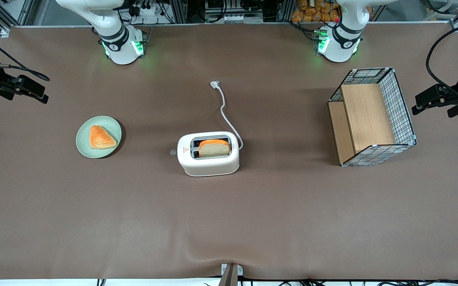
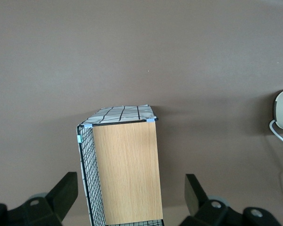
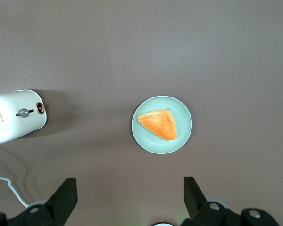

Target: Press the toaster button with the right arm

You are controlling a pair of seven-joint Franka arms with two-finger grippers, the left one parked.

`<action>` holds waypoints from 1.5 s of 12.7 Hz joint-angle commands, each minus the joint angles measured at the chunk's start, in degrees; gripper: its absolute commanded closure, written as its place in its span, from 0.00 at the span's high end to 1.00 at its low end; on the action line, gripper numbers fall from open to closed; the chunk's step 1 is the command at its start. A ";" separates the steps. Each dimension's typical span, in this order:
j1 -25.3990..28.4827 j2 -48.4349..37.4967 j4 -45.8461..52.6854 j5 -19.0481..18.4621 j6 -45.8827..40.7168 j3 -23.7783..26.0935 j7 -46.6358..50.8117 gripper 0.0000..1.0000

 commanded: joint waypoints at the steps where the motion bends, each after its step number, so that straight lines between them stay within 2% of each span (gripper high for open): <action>1: -0.20 0.47 1.17 -0.38 -0.25 0.40 -0.26 1.00; 12: 0.14 2.56 1.25 0.15 -0.69 0.40 -0.26 1.00; 19: 0.50 3.28 0.90 0.32 -3.85 0.58 -0.35 1.00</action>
